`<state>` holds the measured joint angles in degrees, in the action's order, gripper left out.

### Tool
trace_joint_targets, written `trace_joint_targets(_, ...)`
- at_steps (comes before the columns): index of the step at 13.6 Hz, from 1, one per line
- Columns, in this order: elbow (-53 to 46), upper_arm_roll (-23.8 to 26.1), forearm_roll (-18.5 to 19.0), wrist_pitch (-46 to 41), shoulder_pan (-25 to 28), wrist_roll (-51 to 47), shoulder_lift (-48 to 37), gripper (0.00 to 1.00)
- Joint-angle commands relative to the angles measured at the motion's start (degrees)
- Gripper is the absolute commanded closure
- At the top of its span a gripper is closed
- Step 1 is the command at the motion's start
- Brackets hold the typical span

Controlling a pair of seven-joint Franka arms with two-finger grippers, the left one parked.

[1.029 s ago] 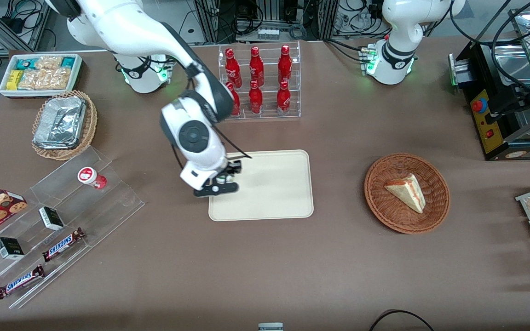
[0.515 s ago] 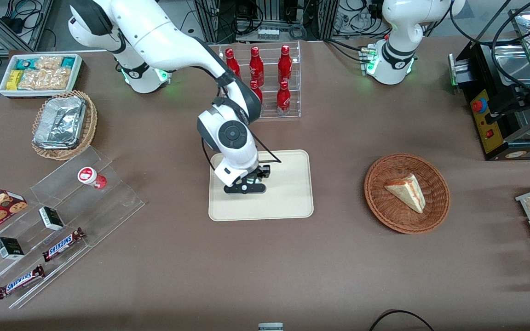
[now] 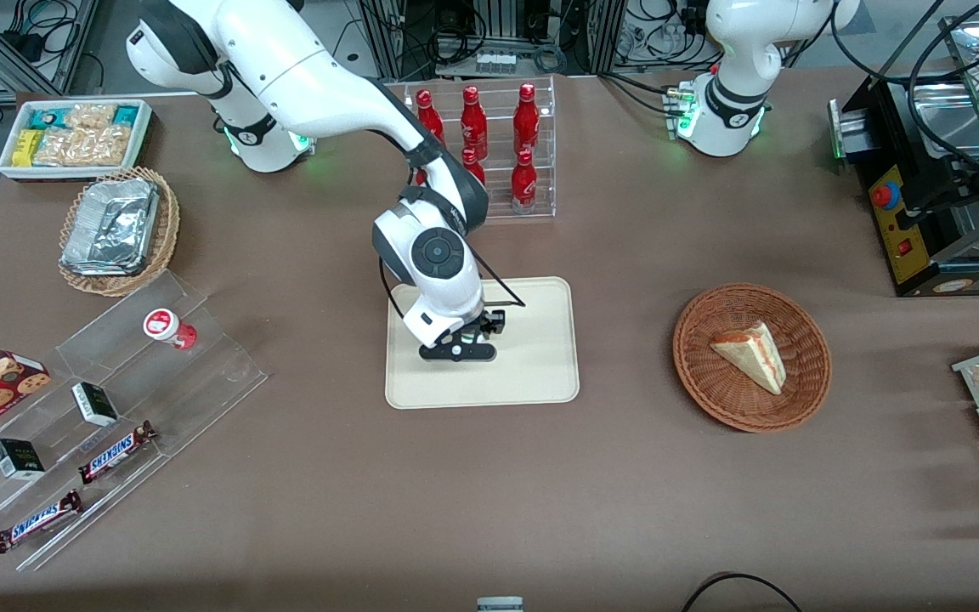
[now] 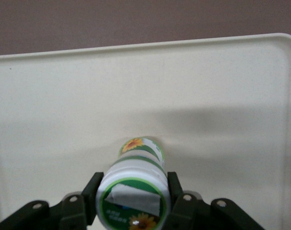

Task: Place green gum on tray
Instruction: 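Carry the held gum canister over the cream tray with the right gripper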

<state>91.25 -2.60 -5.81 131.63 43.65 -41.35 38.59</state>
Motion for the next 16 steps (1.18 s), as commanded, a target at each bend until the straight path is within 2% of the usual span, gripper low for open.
trace_joint_targets(1, -1.9, -0.6, -1.0, 1.4, 1.2, -0.6, 1.9, 1.00)
trace_joint_targets(2, -1.9, -0.7, -1.0, 1.4, 1.2, -0.6, 2.2, 1.00)
trace_joint_targets(3, -1.9, -0.7, -1.0, 1.5, 1.2, -0.5, 2.3, 0.80)
trace_joint_targets(4, -1.9, -0.7, -1.0, 1.5, 1.2, -0.5, 2.5, 0.31)
trace_joint_targets(5, -1.9, -0.7, -0.9, 2.0, 1.2, -0.5, 2.7, 0.00)
trace_joint_targets(12, -1.9, -0.7, -0.4, 2.5, 1.3, 0.1, 1.9, 0.00)
trace_joint_targets(16, -1.3, -0.8, 0.6, -0.2, 0.8, 0.7, -1.0, 0.00)
